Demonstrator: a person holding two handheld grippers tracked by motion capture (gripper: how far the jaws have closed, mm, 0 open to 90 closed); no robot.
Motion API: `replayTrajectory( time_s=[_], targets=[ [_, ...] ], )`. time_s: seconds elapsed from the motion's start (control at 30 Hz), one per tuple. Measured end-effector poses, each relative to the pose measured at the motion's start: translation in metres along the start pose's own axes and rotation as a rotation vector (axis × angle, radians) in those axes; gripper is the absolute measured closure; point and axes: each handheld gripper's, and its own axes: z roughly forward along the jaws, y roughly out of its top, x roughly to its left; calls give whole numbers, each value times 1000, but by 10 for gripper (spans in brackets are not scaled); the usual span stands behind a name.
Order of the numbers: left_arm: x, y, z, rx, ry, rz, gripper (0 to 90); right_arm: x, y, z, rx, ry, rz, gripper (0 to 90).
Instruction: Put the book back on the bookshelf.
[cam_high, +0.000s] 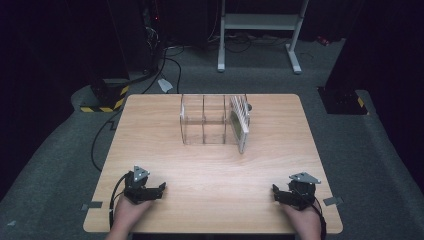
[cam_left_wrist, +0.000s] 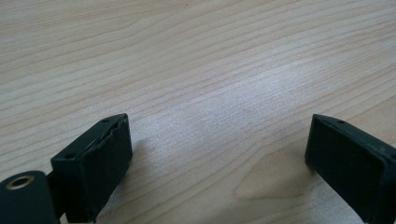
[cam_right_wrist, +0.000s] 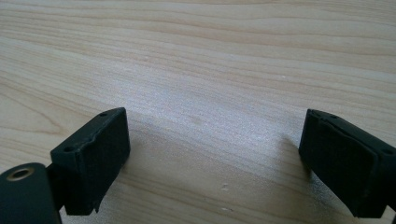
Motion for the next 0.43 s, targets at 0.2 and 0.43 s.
replayTrajectory(
  time_s=[0.2, 0.43],
  targets=[
    [0, 0, 0, -4, 1, -1, 70, 1, 0, 0, 0, -6, 13, 88],
    [0, 0, 0, -4, -2, 2, 71, 2, 0, 0, -1, -13, 27, 94]
  ],
)
